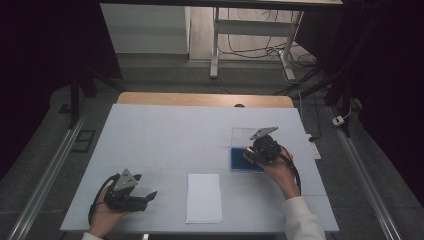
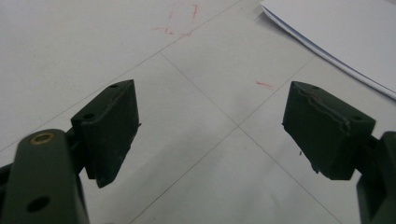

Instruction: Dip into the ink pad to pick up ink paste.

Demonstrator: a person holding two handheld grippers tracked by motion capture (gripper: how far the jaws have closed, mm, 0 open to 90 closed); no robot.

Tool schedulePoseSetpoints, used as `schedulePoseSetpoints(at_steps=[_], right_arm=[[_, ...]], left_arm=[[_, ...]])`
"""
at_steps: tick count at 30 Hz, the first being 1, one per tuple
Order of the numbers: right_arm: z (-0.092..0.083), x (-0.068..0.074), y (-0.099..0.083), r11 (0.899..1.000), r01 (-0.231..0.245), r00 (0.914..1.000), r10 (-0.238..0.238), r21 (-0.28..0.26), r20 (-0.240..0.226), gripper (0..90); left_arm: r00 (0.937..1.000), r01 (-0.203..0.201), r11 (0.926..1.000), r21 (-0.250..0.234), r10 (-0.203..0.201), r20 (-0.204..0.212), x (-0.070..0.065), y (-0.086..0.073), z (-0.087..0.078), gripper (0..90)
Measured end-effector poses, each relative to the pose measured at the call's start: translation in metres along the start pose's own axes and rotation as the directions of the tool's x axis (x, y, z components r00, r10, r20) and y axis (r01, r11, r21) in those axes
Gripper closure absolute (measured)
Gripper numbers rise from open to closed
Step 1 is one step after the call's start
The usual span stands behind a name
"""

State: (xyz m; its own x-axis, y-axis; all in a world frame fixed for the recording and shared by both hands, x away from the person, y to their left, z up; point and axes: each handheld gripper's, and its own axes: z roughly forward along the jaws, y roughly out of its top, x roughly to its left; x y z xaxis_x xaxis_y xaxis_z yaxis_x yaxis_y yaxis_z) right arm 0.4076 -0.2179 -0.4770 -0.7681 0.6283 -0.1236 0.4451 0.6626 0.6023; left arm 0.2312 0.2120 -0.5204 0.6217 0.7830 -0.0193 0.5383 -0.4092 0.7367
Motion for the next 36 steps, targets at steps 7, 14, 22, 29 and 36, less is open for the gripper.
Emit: schedulePoseSetpoints(at_steps=[7, 14, 22, 29, 36], right_arm=[[-0.017, -0.011, -0.007, 0.991, -0.071, 0.9974, 0.069, -0.11, -0.023, 70.0], [-0.03, -0.005, -0.003, 0.991, -0.039, 0.9991, 0.037, -0.131, -0.018, 70.0], [-0.037, -0.002, -0.001, 0.989, -0.03, 0.9995, 0.029, -0.143, -0.01, 70.0], [-0.041, 0.0, -0.002, 0.986, -0.024, 0.9996, 0.022, -0.166, -0.015, 70.0], [-0.044, 0.004, -0.001, 0.982, -0.027, 0.9992, 0.021, -0.189, -0.035, 70.0]], left_arm=[[1.0, 0.003, 1.0, -0.003, -0.003, -0.002, 0.002, 0.0, 0.0, 18.7], [1.0, 0.001, 1.0, -0.005, -0.001, 0.001, 0.001, 0.001, 0.0, 18.6], [1.0, 0.001, 1.0, -0.007, -0.001, 0.003, 0.001, 0.001, -0.001, 18.5], [1.0, -0.001, 1.0, -0.008, 0.001, -0.001, 0.002, 0.001, -0.001, 18.5], [1.0, 0.004, 0.9999, -0.012, -0.004, 0.001, 0.003, 0.001, -0.002, 18.5]])
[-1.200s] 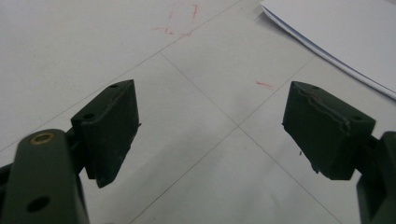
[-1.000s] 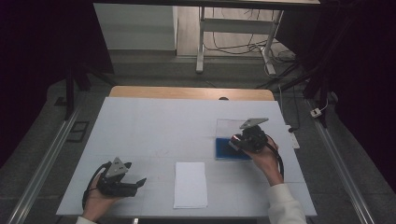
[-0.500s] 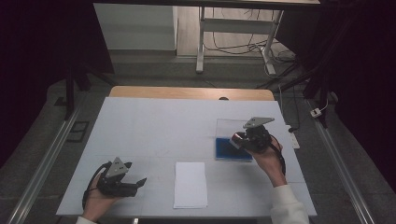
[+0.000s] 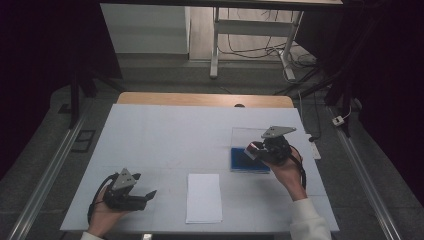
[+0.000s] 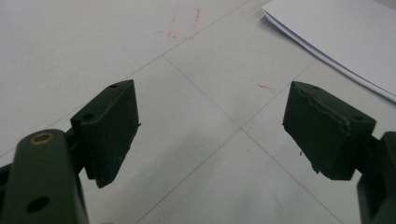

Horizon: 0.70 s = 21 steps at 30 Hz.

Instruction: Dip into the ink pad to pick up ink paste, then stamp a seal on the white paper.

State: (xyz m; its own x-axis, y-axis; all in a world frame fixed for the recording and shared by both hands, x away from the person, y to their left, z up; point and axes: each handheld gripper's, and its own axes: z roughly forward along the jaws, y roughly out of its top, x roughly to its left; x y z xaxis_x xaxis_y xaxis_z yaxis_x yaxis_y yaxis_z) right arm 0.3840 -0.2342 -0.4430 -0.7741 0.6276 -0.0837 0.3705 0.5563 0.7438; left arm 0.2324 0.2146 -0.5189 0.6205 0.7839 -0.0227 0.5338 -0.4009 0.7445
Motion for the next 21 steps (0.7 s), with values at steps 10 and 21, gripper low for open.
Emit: schedulePoseSetpoints(at_steps=[10, 21], right_arm=[[-0.002, 0.005, -0.001, 1.0, -0.001, 0.9998, 0.001, -0.004, -0.018, 69.9], [-0.01, 0.014, -0.001, 0.999, 0.027, 0.999, -0.027, -0.018, -0.037, 69.9]], left_arm=[[1.0, -0.003, 1.0, 0.001, 0.003, 0.002, 0.002, 0.001, 0.002, 18.5], [1.0, -0.01, 1.0, -0.003, 0.01, 0.0, 0.0, 0.003, 0.002, 18.5]])
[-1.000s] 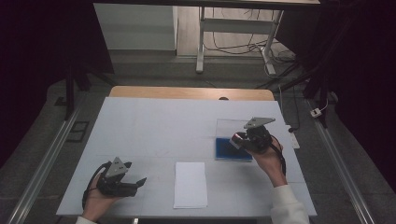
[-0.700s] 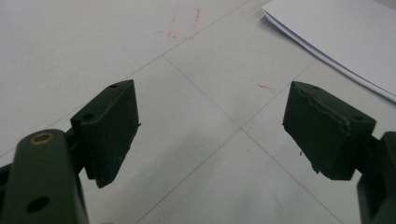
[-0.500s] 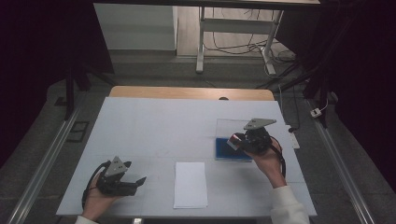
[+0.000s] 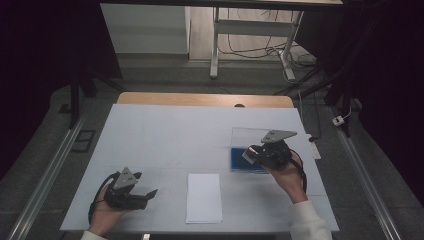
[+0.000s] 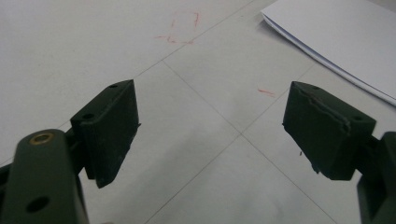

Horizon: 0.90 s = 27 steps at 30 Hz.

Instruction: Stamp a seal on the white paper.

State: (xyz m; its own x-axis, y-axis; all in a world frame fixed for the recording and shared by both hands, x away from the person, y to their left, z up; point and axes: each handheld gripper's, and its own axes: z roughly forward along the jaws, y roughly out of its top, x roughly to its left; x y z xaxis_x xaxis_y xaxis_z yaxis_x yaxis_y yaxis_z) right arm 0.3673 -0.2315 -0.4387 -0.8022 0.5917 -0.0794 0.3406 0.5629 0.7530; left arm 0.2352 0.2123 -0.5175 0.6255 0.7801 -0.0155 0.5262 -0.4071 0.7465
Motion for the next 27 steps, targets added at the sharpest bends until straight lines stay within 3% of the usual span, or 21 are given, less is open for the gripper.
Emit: schedulePoseSetpoints(at_steps=[11, 19, 27], right_arm=[[-0.001, 0.014, -0.001, 1.0, 0.024, 0.9965, -0.025, -0.019, -0.079, 69.9], [-0.002, 0.024, -0.003, 0.999, 0.027, 0.9937, -0.029, -0.016, -0.108, 69.8], [-0.004, 0.032, -0.004, 0.999, 0.002, 0.9864, -0.009, -0.047, -0.164, 69.8]], left_arm=[[1.0, -0.005, 1.0, 0.004, 0.005, -0.002, 0.0, 0.0, 0.0, 18.5], [1.0, -0.002, 1.0, 0.002, 0.002, -0.005, 0.0, 0.0, 0.0, 18.5], [1.0, 0.001, 1.0, 0.001, -0.001, -0.004, 0.001, 0.0, -0.001, 18.7]])
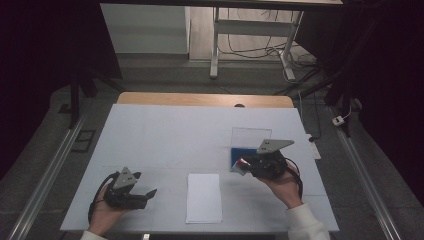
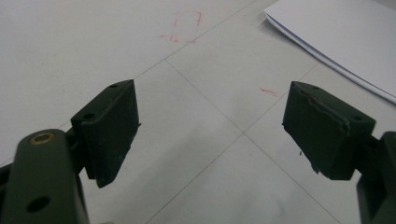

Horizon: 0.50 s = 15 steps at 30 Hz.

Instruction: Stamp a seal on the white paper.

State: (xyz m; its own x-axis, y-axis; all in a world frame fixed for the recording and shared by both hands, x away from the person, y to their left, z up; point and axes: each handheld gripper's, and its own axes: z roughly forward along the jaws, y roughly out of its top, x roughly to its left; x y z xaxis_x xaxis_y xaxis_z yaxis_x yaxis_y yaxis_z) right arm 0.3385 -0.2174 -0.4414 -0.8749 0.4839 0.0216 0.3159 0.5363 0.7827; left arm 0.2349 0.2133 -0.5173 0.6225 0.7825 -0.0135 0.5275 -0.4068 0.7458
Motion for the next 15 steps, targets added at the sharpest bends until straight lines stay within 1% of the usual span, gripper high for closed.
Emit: schedulePoseSetpoints(at_steps=[4, 11, 12, 14, 15], right_arm=[[0.0, 0.006, 0.003, 1.0, 0.017, 0.9998, -0.017, 0.001, 0.003, 69.8], [0.004, 0.019, 0.008, 0.999, 0.032, 0.9994, -0.031, 0.01, -0.018, 69.8], [0.005, 0.021, 0.008, 1.0, 0.03, 0.9991, -0.03, 0.009, -0.029, 69.8], [0.008, 0.024, 0.008, 0.999, 0.035, 0.9986, -0.035, 0.006, -0.039, 69.8], [0.009, 0.026, 0.009, 0.999, 0.042, 0.9983, -0.041, 0.013, -0.041, 69.7]], left_arm=[[1.0, 0.002, 1.0, 0.0, -0.002, -0.004, 0.0, 0.0, 0.0, 18.7], [1.0, 0.003, 1.0, -0.001, -0.003, -0.006, 0.0, 0.0, 0.0, 18.7], [1.0, 0.003, 1.0, -0.001, -0.003, -0.006, 0.0, 0.0, 0.0, 18.7], [1.0, 0.002, 1.0, 0.0, -0.002, -0.004, 0.0, 0.0, 0.0, 18.8], [1.0, 0.002, 1.0, 0.001, -0.002, -0.004, 0.0, 0.0, 0.0, 18.8]])
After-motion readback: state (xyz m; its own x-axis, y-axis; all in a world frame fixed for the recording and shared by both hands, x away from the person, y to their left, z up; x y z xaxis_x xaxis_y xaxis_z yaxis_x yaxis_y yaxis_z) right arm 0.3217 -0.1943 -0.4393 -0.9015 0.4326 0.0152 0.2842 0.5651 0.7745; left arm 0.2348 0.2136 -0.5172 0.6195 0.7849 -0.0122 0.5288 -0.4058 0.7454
